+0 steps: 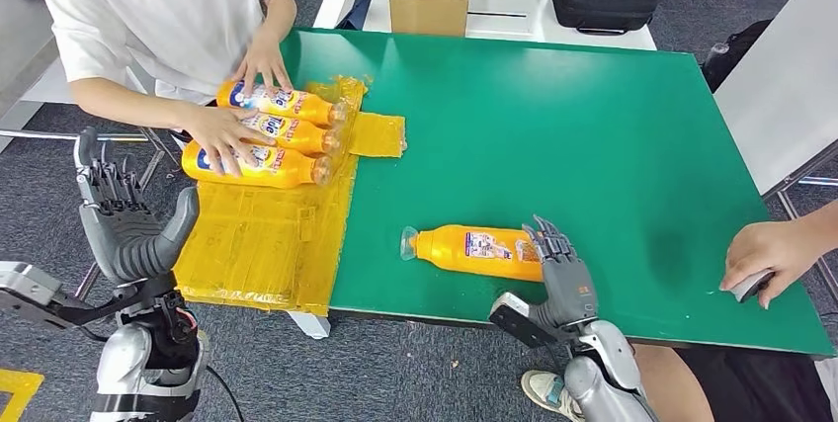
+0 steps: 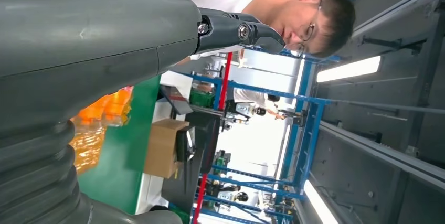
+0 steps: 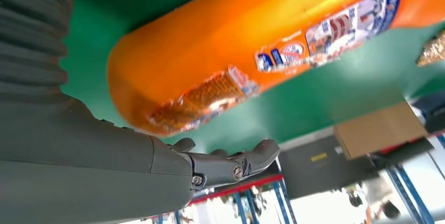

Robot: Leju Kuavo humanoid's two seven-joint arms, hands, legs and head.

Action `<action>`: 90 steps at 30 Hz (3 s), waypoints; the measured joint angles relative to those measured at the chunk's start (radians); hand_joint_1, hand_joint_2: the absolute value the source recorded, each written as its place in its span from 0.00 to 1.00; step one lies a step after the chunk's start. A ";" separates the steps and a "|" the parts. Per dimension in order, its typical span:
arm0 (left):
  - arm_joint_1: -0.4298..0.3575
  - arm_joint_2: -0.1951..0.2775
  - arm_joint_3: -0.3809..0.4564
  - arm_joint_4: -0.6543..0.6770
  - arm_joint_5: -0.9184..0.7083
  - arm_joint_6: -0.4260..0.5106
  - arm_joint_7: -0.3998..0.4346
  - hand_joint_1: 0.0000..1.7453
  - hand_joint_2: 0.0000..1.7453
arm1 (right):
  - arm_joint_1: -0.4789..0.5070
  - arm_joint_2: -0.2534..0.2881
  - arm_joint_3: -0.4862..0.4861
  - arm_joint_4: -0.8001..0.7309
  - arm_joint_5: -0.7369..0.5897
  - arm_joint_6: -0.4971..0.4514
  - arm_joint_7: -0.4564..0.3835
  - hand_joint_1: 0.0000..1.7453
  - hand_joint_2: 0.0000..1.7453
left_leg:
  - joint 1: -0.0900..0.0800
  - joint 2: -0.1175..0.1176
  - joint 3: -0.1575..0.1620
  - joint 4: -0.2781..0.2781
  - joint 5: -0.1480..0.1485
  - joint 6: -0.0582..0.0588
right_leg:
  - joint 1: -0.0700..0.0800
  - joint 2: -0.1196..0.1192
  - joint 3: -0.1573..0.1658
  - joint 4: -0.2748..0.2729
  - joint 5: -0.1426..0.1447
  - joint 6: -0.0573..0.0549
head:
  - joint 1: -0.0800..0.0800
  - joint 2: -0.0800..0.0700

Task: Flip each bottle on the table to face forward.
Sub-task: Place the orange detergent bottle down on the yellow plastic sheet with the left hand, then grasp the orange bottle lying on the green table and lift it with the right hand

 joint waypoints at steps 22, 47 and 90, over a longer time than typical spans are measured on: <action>-0.051 -0.001 -0.038 0.063 -0.004 -0.014 0.045 0.00 1.00 | -0.230 0.041 0.045 0.286 0.108 0.031 0.074 0.00 1.00 | 0.000 0.000 0.001 0.000 0.001 0.000 | 0.000 0.000 0.000 0.000 0.000 0.000 | 0.000 0.000; -0.043 0.020 -0.051 0.121 -0.054 -0.075 0.140 0.00 1.00 | -0.496 0.033 0.143 0.514 0.024 0.598 0.206 1.00 1.00 | 0.000 0.007 0.018 0.000 0.000 0.000 | 0.001 0.006 0.013 -0.001 0.003 -0.002 | 0.000 0.000; 0.127 -0.031 -0.395 0.206 -0.029 -0.447 0.109 0.00 1.00 | 0.069 0.247 0.090 -0.248 -0.430 0.319 -0.241 1.00 1.00 | 0.001 0.004 0.002 0.000 -0.001 -0.001 | 0.001 0.006 0.000 0.000 0.001 0.000 | 0.000 0.000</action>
